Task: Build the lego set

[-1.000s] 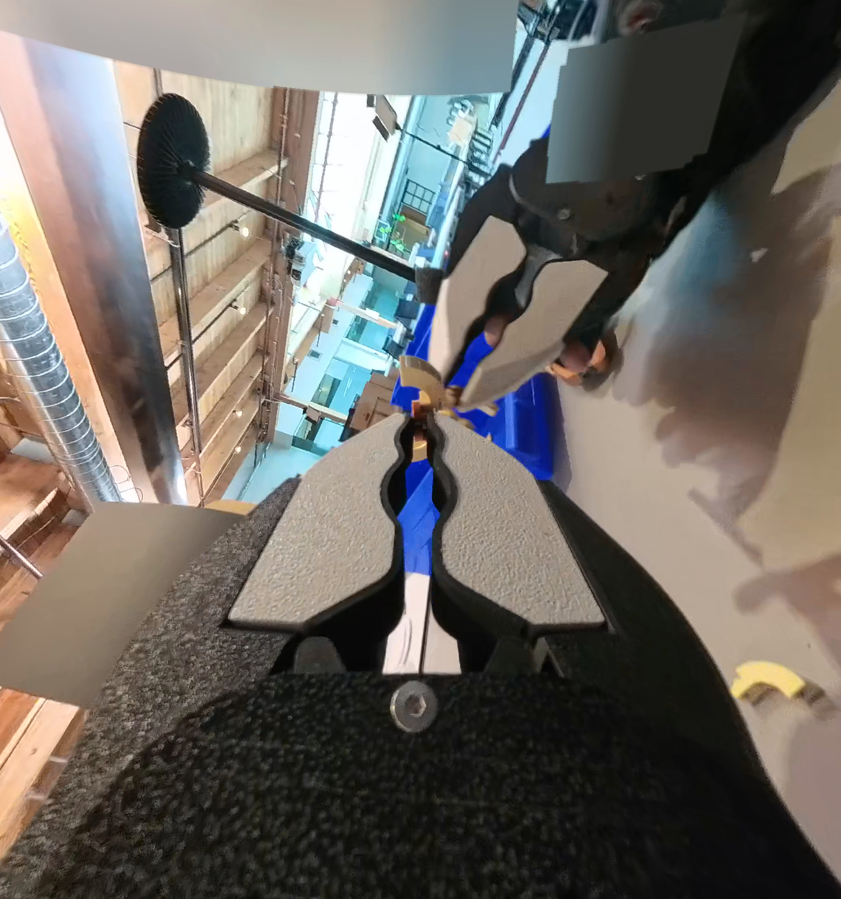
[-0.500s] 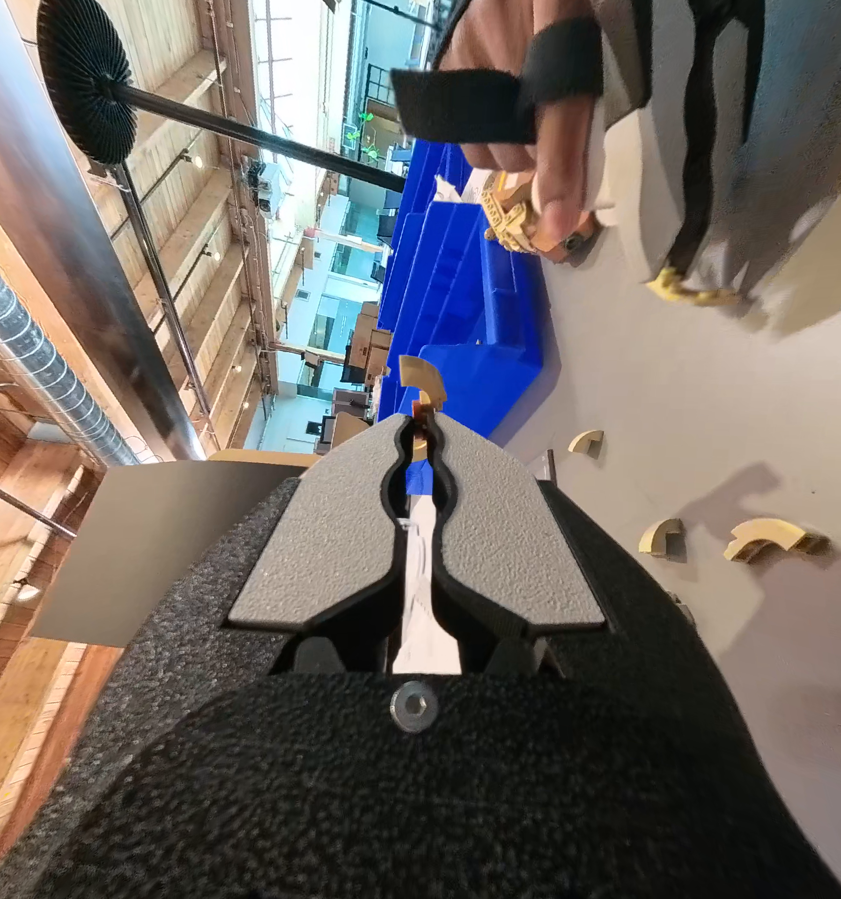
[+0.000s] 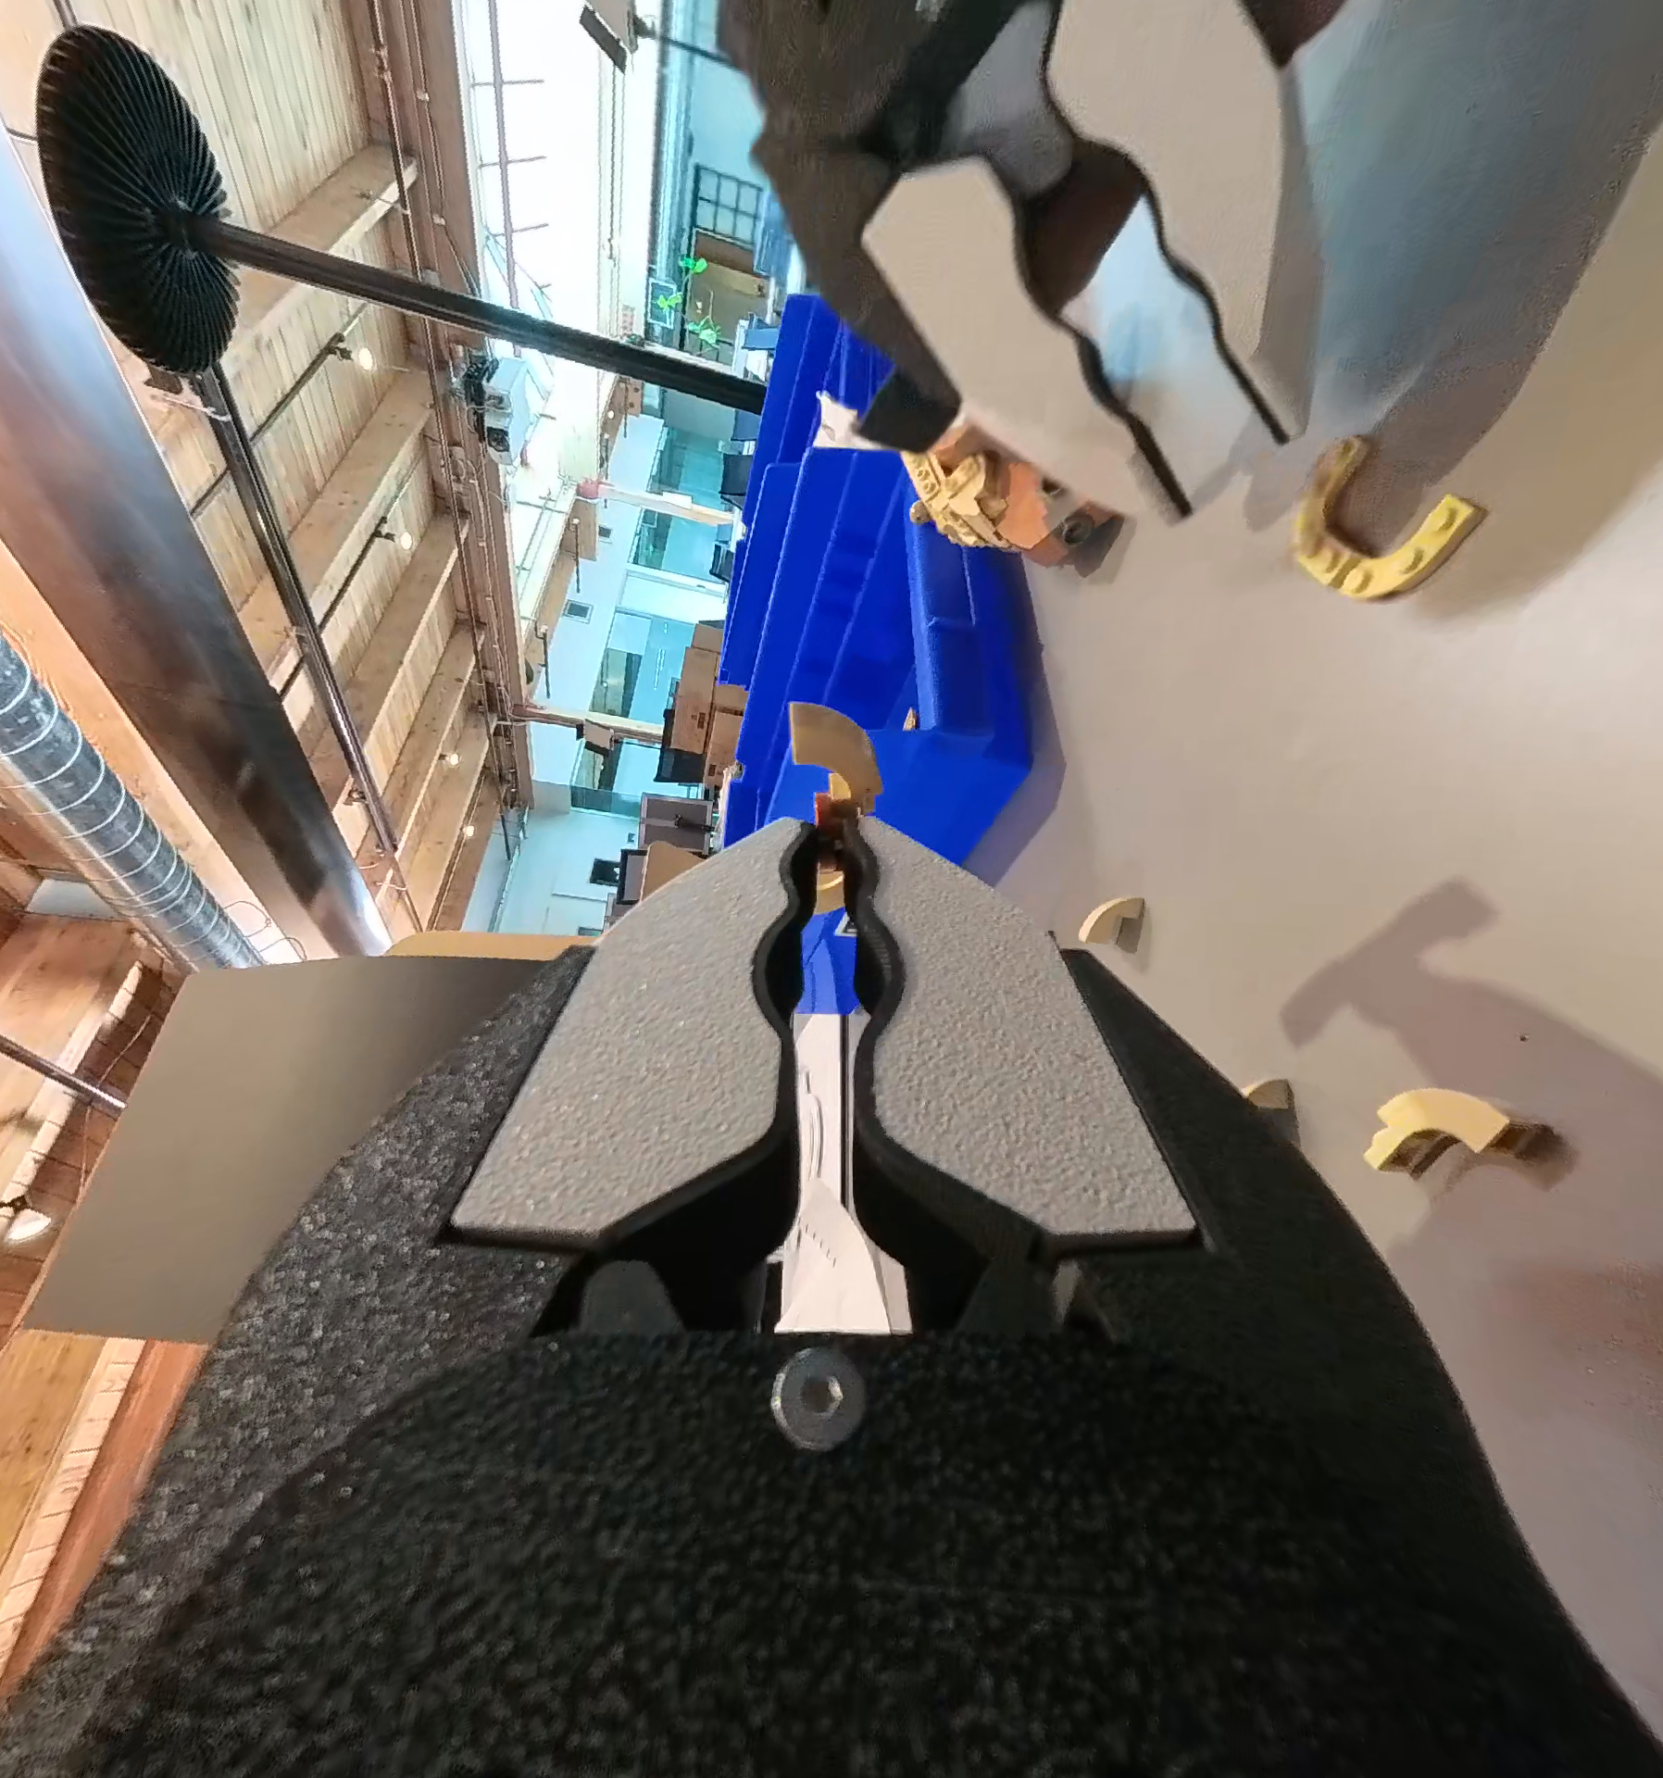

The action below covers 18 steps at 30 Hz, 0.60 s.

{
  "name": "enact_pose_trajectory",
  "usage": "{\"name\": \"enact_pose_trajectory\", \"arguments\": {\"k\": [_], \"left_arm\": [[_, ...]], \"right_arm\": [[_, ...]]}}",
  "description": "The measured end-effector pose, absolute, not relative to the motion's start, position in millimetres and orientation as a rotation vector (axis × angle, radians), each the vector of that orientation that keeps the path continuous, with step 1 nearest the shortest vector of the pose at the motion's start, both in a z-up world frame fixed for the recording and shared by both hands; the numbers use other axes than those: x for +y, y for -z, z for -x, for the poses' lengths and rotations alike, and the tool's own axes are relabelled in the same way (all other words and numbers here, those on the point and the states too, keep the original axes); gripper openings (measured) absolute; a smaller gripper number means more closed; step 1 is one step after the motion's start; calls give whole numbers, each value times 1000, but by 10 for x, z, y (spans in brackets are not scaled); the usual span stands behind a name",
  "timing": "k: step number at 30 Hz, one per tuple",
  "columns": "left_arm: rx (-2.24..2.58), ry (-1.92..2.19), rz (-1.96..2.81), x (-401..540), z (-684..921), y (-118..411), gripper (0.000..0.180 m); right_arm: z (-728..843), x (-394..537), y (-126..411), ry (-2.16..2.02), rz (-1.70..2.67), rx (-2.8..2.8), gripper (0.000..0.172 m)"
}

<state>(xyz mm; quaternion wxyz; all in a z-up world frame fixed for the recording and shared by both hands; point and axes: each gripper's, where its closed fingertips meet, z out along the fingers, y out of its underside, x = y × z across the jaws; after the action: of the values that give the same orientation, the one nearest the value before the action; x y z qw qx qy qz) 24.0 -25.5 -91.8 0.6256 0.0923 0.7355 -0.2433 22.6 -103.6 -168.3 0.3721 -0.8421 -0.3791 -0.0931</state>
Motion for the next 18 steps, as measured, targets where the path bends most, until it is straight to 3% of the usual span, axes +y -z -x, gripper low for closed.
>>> {"name": "enact_pose_trajectory", "arguments": {"k": [5,10,15,18], "left_arm": [[1682,544,-223,-278,-229,915,4],[1685,532,-249,-313,-209,937,4],[1685,482,-270,-285,-210,961,4],[1678,407,-286,-233,-234,977,4]], "right_arm": [[-335,-1011,1971,158,2404,-1174,19],[-264,-970,2014,86,2480,-1285,8],[-462,-492,1558,673,2102,-1013,8],[-432,-586,1324,1071,1824,-1028,36]]}}
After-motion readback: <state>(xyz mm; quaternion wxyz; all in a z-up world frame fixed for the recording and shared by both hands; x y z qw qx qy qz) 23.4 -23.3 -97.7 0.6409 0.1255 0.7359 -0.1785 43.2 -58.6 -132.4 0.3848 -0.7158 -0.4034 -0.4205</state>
